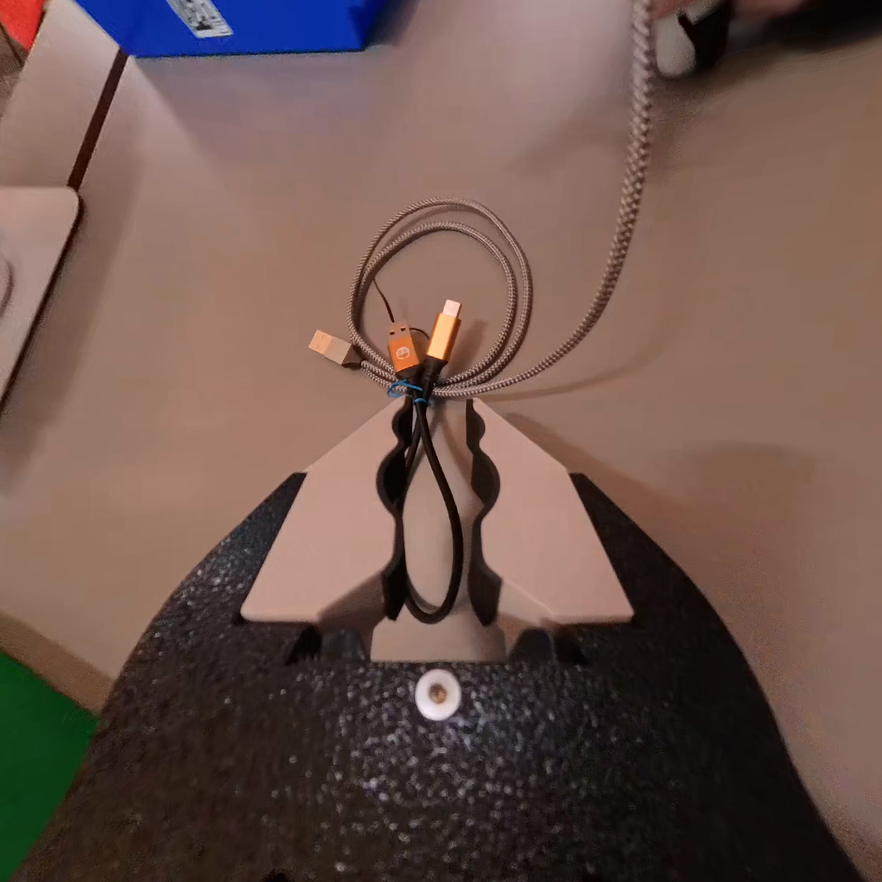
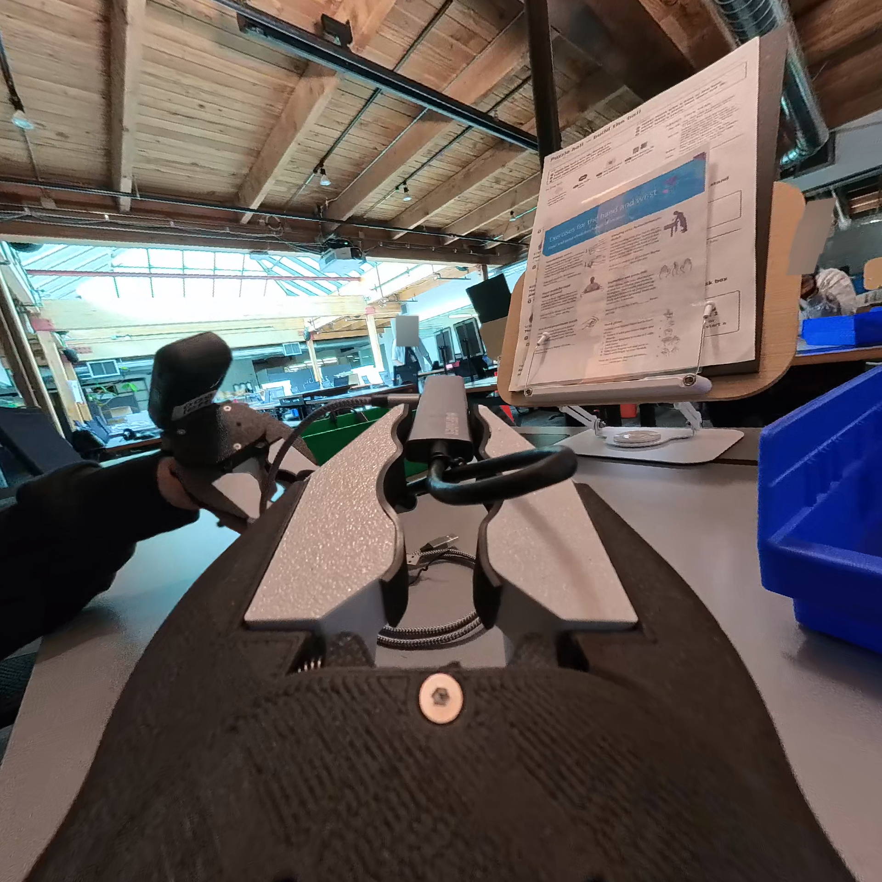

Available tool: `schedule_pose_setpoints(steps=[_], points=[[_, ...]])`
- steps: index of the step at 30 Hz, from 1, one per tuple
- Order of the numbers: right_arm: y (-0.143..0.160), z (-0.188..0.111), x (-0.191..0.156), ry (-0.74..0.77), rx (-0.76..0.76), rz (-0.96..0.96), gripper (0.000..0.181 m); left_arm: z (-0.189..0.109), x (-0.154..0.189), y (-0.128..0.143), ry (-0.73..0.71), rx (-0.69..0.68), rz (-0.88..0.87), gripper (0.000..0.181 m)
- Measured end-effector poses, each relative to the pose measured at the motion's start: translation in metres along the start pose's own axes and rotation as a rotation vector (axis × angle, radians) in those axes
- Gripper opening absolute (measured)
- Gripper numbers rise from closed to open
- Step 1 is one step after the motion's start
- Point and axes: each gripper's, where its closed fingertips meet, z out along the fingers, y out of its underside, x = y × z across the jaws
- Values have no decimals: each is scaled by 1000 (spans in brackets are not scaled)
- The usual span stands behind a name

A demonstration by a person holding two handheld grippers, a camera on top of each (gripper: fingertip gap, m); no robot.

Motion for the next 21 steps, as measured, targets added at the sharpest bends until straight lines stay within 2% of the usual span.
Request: schedule_pose_setpoints(steps=[7,13,21], points=[[2,1,-4,-19,-11,-16,23,21,1,-1,30,-35,229,12],[2,1,-4,-23,-11,-9,22,33,0,0,113,-24,212,10],[3,2,-6,-33,-22,-16,23,48,-6,-4,95,36,186,7]])
